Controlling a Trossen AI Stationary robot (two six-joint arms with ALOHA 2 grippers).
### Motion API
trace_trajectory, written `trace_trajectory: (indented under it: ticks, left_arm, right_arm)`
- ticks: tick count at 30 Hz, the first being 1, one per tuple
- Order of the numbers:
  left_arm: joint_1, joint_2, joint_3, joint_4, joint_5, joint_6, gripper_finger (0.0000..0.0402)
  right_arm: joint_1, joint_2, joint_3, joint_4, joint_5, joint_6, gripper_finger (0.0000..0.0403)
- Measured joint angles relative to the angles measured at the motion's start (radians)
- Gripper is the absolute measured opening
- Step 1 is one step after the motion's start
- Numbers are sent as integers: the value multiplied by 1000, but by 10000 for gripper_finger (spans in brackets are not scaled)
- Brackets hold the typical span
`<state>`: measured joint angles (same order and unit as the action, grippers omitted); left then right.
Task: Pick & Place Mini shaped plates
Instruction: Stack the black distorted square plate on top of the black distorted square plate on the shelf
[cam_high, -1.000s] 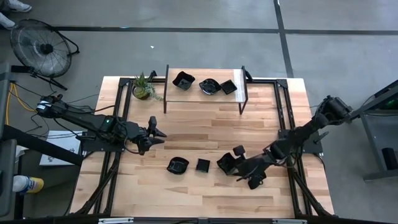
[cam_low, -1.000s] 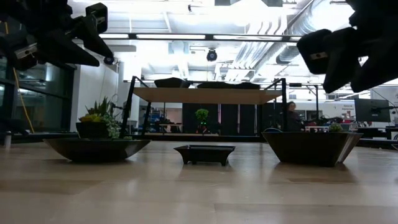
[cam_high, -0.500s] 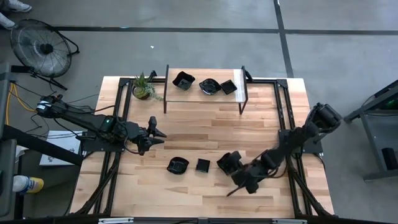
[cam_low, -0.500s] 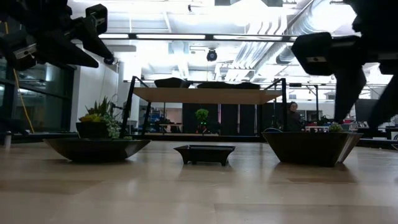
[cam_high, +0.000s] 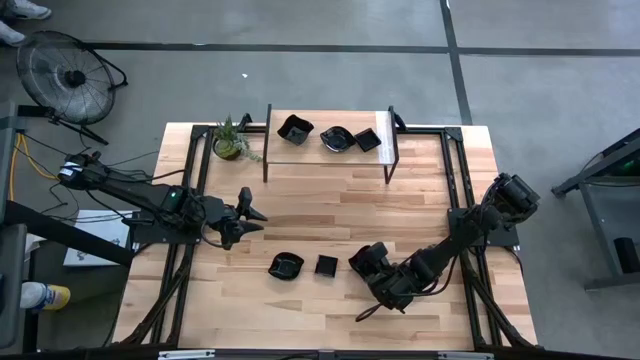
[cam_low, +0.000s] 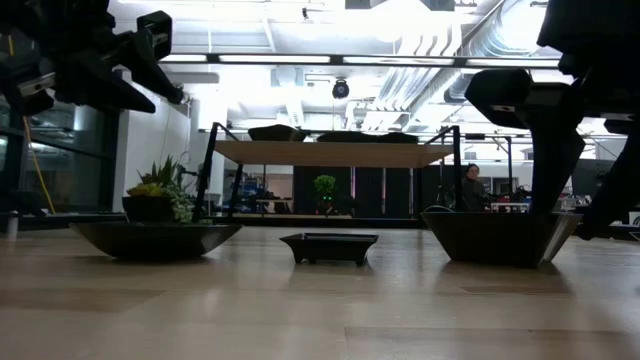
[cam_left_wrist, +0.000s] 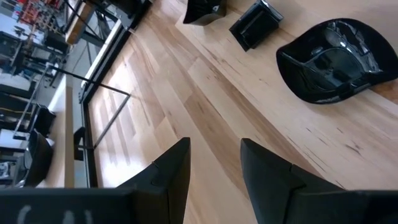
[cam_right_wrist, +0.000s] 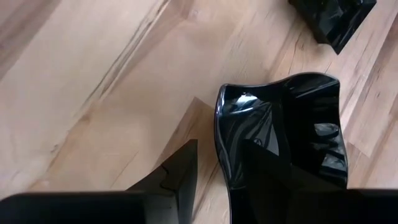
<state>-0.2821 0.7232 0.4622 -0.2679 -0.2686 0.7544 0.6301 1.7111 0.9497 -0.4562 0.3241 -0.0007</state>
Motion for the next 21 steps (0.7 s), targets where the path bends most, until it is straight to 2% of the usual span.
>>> trace_trajectory:
  ticks: [7, 19, 21]
  left_arm:
    - [0, 0, 0, -5, 0, -7, 136]
    - [0, 0, 0, -5, 0, -7, 136]
    - [0, 0, 0, -5, 0, -7, 136]
  right_arm:
    - [16, 0, 0, -11, 9, 1, 103]
    - [21, 0, 0, -25, 10, -5, 8]
    - [21, 0, 0, -25, 15, -5, 4]
